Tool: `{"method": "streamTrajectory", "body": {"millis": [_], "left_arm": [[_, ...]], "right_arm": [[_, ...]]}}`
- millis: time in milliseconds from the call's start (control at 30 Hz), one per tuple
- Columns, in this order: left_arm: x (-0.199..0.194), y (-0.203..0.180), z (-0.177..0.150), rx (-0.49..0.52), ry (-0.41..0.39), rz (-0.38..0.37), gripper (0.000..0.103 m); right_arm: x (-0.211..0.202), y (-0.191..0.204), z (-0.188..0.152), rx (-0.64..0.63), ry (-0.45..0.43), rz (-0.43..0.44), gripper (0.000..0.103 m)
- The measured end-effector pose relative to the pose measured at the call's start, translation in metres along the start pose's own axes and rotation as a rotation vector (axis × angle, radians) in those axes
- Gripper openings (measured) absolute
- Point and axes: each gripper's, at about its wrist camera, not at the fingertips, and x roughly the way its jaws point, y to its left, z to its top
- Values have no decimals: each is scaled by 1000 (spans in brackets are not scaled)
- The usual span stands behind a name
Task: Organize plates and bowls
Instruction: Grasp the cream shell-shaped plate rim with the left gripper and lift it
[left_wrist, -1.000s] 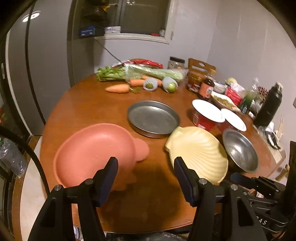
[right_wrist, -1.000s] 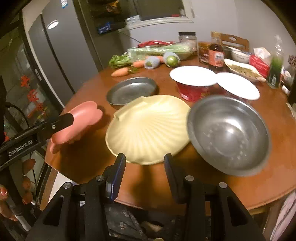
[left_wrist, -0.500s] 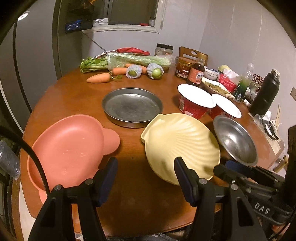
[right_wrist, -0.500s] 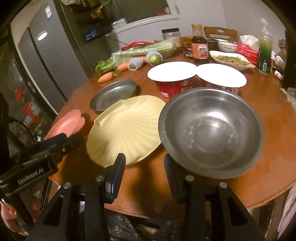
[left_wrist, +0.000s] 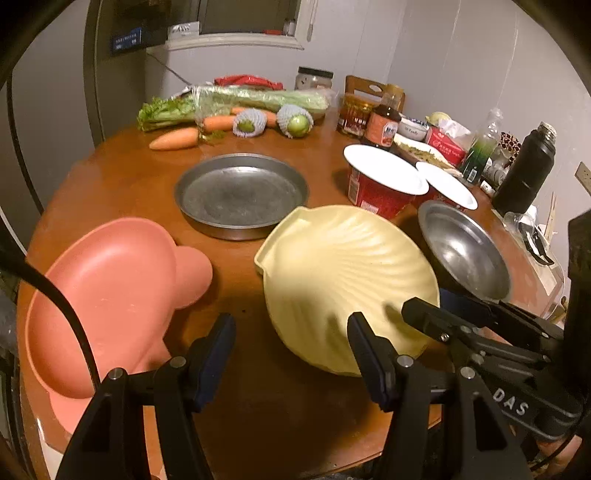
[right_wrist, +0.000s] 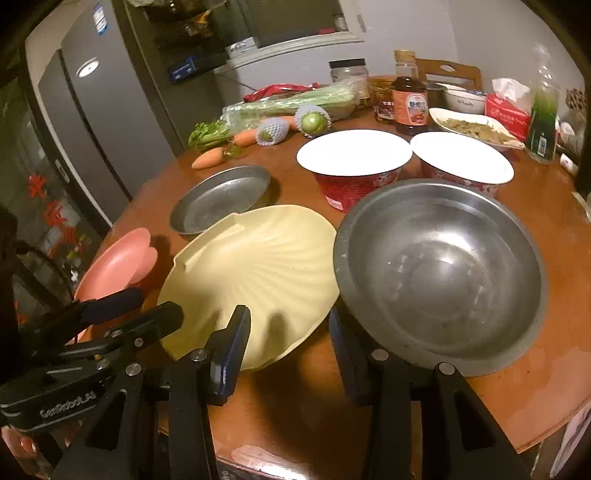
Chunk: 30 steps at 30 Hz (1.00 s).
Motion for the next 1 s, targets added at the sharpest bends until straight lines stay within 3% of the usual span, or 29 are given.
{"method": "streamTrajectory", "body": {"millis": [433, 700, 1000], "left_arm": [[0, 17, -5, 6, 32, 6, 57], [-1, 22, -8, 18, 40, -3, 57], [-15, 25, -11, -11, 9, -17, 57]], "right_arm": [[1, 33, -16, -132, 51, 69, 45], [0, 49, -27, -136, 96, 105, 46], [-8, 34, -23, -59, 109, 85, 54]]}}
